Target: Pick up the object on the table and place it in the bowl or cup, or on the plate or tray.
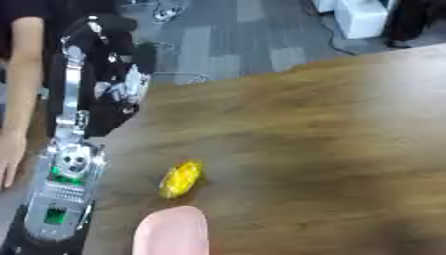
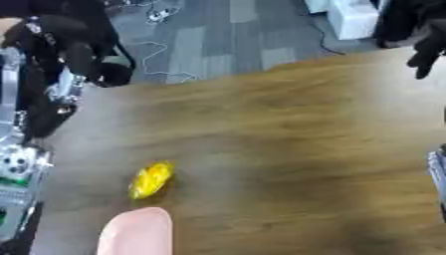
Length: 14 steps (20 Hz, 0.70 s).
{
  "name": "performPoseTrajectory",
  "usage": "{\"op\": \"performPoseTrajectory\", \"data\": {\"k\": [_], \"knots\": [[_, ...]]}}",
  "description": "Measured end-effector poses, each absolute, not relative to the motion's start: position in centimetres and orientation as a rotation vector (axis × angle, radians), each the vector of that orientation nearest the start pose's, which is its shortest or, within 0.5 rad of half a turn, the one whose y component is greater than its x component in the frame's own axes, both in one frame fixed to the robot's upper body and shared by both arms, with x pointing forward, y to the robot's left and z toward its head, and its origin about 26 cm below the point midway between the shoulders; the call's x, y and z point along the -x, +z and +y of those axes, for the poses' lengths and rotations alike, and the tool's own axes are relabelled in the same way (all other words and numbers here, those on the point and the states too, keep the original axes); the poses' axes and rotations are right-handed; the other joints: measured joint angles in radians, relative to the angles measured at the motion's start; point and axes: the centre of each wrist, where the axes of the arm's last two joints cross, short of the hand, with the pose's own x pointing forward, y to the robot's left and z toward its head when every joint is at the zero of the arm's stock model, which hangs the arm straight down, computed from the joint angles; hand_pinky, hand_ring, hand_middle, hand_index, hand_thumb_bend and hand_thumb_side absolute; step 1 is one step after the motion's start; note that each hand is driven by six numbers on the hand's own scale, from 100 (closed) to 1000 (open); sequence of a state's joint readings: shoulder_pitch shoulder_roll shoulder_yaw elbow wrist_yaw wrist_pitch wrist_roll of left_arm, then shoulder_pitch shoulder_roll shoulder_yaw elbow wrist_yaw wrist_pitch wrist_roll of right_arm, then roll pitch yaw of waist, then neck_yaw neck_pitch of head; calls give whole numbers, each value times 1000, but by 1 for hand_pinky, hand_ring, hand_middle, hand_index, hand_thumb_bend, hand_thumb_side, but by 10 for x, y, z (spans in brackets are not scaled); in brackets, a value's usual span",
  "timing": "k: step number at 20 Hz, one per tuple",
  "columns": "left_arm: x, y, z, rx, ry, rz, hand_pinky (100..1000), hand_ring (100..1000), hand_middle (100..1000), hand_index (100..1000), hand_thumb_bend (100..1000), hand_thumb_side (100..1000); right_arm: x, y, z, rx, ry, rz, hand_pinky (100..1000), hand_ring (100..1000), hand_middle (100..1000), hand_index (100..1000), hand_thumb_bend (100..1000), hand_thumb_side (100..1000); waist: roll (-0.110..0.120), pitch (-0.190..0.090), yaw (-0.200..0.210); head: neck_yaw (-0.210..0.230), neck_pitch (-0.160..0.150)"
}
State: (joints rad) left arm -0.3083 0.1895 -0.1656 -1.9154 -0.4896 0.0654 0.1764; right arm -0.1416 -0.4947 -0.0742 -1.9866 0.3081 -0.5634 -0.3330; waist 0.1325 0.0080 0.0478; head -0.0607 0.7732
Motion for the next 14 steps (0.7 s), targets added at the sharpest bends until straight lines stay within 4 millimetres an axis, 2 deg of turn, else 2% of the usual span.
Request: {"op": "performPoseTrajectory", "data": {"k": [1, 3, 8, 14], "knots": [[-309, 162, 197, -583, -492, -2141, 137, 478, 609, 706, 578, 639, -281, 180, -318, -799, -589, 3289, 211, 382, 481, 728, 100, 1000, 0, 0, 0, 0, 0], [-311, 159, 196, -625, -581, -2048, 129, 479, 616, 709, 592, 688, -282, 181, -318, -798, -588, 3288, 212, 382, 481, 728, 100, 1000, 0, 0, -2, 0, 0], [-314, 152, 196, -765, -811, -1836, 132, 485, 623, 715, 604, 701, -282, 182, -318, -795, -587, 3284, 212, 382, 481, 728, 100, 1000, 1, 1, -3, 0, 0], [-317, 145, 196, -909, -1089, -1624, 202, 527, 669, 754, 634, 755, -282, 182, -317, -793, -586, 3283, 213, 383, 482, 727, 100, 1000, 1, 1, -6, 0, 0]]}}
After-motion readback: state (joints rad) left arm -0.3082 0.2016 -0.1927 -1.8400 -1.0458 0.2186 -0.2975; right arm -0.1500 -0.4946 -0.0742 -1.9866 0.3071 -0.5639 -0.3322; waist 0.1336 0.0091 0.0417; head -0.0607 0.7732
